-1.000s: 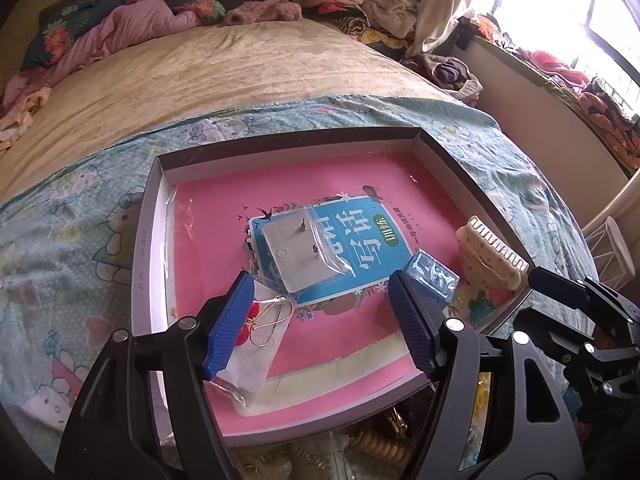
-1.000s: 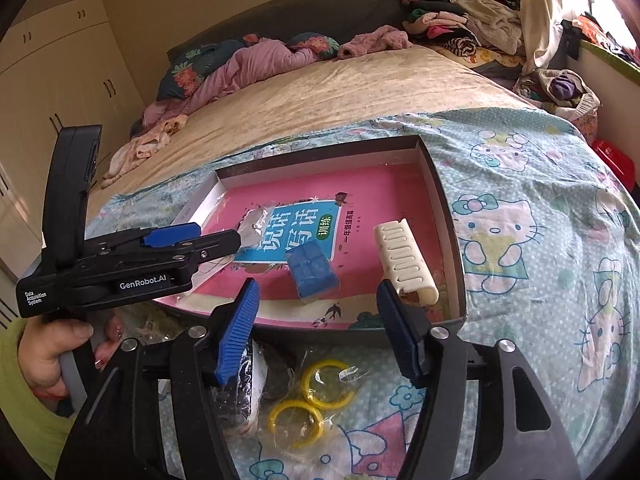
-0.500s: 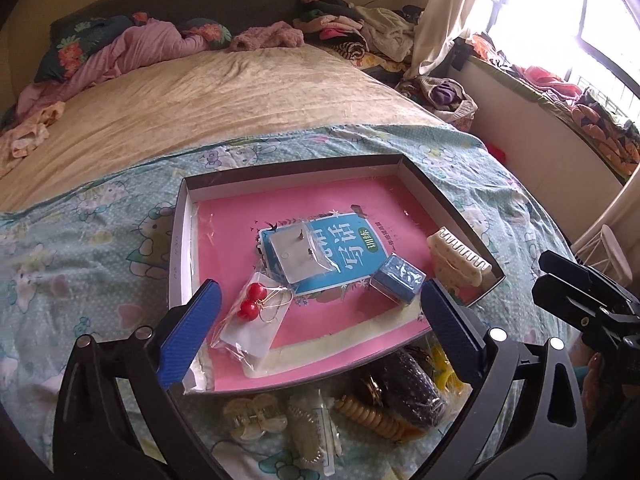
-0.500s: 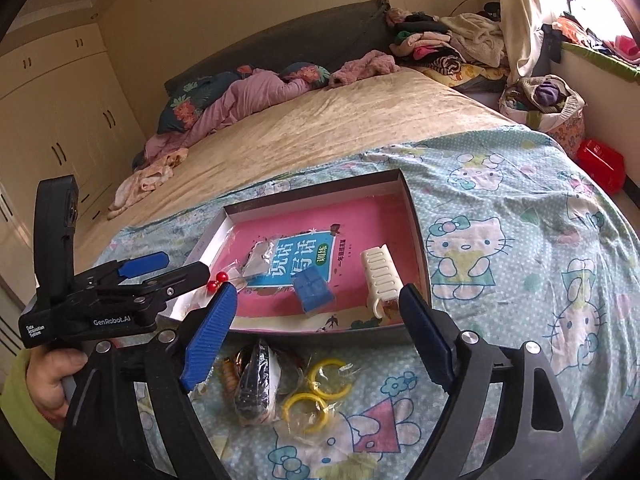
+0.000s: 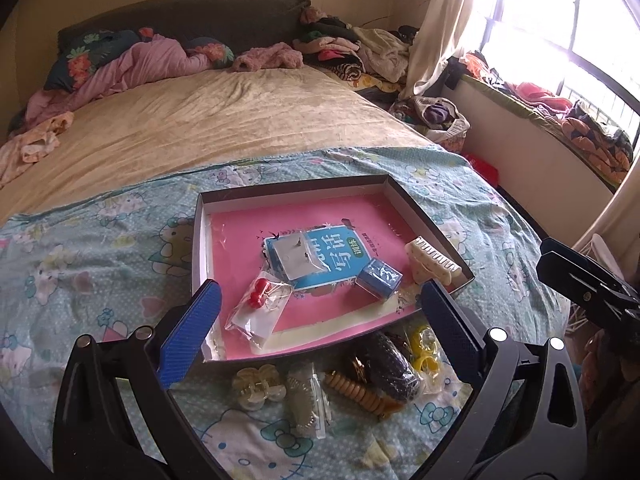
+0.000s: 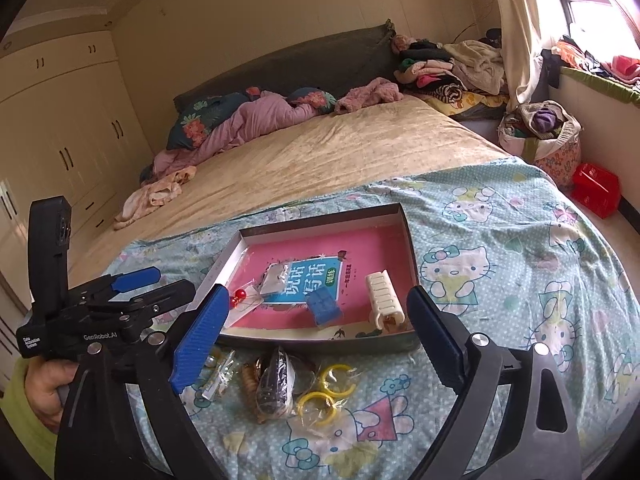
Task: Organize jewelry
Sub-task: 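Withdraw both open tools from the box back over the jewelry, then grasp the dark beaded bag with the right tool while the left tool grasps the clear comb bag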
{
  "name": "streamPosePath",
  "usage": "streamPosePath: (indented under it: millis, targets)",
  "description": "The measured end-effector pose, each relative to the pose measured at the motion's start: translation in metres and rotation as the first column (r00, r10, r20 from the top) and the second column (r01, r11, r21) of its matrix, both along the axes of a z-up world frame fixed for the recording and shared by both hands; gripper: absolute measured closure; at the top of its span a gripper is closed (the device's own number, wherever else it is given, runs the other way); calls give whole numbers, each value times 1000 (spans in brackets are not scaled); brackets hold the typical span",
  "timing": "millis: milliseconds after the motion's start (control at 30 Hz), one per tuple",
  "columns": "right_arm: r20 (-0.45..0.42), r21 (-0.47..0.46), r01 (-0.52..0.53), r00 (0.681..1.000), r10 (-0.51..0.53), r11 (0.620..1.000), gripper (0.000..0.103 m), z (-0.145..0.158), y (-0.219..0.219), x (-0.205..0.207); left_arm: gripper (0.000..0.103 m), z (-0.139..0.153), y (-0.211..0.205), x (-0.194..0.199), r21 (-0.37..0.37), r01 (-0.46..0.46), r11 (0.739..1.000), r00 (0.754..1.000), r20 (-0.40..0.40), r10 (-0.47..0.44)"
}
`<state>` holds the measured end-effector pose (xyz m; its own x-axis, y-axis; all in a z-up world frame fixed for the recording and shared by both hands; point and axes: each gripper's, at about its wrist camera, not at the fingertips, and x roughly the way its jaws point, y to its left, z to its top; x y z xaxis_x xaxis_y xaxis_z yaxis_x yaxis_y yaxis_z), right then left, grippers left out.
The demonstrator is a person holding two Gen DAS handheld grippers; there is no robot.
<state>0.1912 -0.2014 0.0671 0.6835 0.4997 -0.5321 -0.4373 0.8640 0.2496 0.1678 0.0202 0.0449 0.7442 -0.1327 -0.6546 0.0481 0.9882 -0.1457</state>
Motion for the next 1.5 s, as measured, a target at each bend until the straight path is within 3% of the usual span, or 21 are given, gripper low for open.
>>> streamPosePath:
  millis: [500, 867, 1300, 1400, 1467, 1500]
  targets:
    - [57, -20, -54, 997, 55, 998, 13, 19, 7, -32, 10, 10, 20, -41, -5, -33, 999, 999, 30, 34]
    - [22, -62, -97, 995, 98, 993, 13, 3, 17, -39, 10, -20, 32, -62, 24, -42, 999, 998, -37, 42]
    - [-54, -121, -153, 988, 147, 981, 13, -31, 32, -40, 10, -65, 37, -78, 8, 2, 1000, 990, -140, -1]
    - [-76, -134, -171, 984, 161, 976, 13, -39, 38, -38, 13, -72, 36, -81, -12, 17, 1000, 988, -153, -19]
    - [-91, -143, -184, 981, 172, 973, 16, -45, 42, -36, 27, -77, 35, -83, -23, 30, 999, 986, -161, -33]
    - [-102, -147, -194, 978, 180, 970, 18, -48, 44, -35, 29, -80, 34, -84, -30, 36, 999, 985, -166, -41]
